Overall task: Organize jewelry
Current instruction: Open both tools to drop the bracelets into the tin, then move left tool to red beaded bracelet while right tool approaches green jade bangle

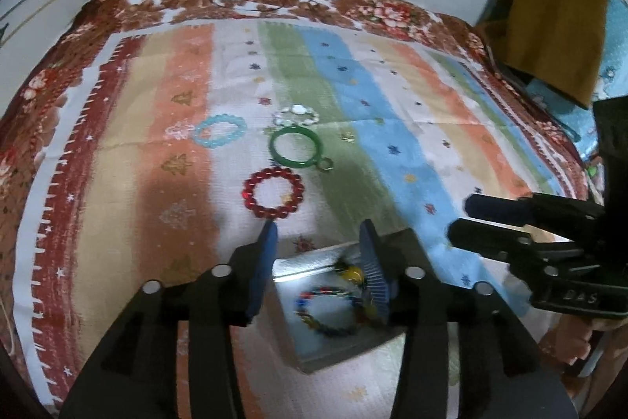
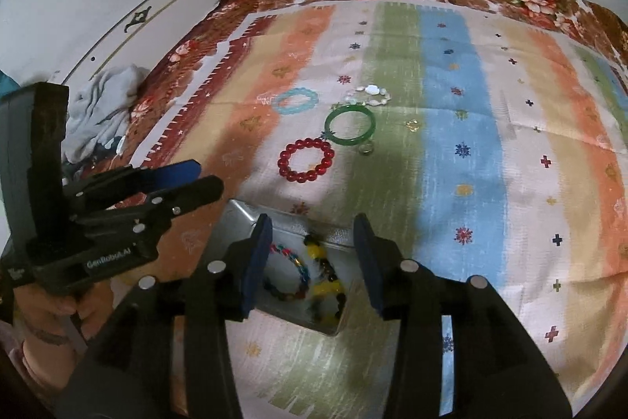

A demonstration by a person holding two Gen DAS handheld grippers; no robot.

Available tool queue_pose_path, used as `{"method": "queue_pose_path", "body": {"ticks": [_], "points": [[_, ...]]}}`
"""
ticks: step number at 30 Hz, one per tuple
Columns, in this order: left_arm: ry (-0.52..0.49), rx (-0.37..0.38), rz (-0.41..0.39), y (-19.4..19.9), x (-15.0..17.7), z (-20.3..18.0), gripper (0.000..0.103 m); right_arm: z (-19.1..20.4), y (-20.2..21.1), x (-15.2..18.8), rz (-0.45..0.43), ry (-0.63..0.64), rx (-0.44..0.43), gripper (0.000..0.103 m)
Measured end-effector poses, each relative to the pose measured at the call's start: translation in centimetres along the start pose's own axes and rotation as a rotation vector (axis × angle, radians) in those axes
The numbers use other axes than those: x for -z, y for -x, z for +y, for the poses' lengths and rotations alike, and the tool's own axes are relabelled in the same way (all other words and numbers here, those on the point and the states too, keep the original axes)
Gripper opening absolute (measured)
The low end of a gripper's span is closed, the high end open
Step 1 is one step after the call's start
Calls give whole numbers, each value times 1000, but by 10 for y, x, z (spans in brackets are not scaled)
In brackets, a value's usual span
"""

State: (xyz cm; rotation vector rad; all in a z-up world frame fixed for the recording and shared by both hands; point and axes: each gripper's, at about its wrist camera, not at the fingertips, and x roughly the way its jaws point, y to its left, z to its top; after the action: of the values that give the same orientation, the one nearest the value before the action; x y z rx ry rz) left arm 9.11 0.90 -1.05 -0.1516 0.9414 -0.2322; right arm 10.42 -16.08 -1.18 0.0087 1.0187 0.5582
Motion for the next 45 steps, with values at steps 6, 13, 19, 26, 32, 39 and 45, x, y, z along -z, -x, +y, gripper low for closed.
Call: {"method": "queue_pose_path", "body": {"ticks": [6, 13, 19, 26, 32, 39, 45], "points": [[26, -26, 14, -5, -6, 15, 48, -4, -8, -5, 14, -9, 2, 47], [4, -100, 18, -14, -12, 21, 52, -10, -11, -13, -4, -26, 39, 64], [-37, -161, 8, -21, -20, 21, 60, -15, -17, -19, -9, -25, 77, 75], [-56, -171, 10, -28, -31, 20, 62, -25, -27, -28, 3, -40, 82, 81], [-58, -186, 31, -39, -36, 26, 62, -36, -35, -36, 16, -63, 94, 81], [-61, -194, 49, -49, -41, 29, 62, -39, -45, -47, 19, -81, 93, 81], [-52, -187, 59, -54, -48, 31, 62, -44, -60, -58, 38, -86, 106, 81]]}}
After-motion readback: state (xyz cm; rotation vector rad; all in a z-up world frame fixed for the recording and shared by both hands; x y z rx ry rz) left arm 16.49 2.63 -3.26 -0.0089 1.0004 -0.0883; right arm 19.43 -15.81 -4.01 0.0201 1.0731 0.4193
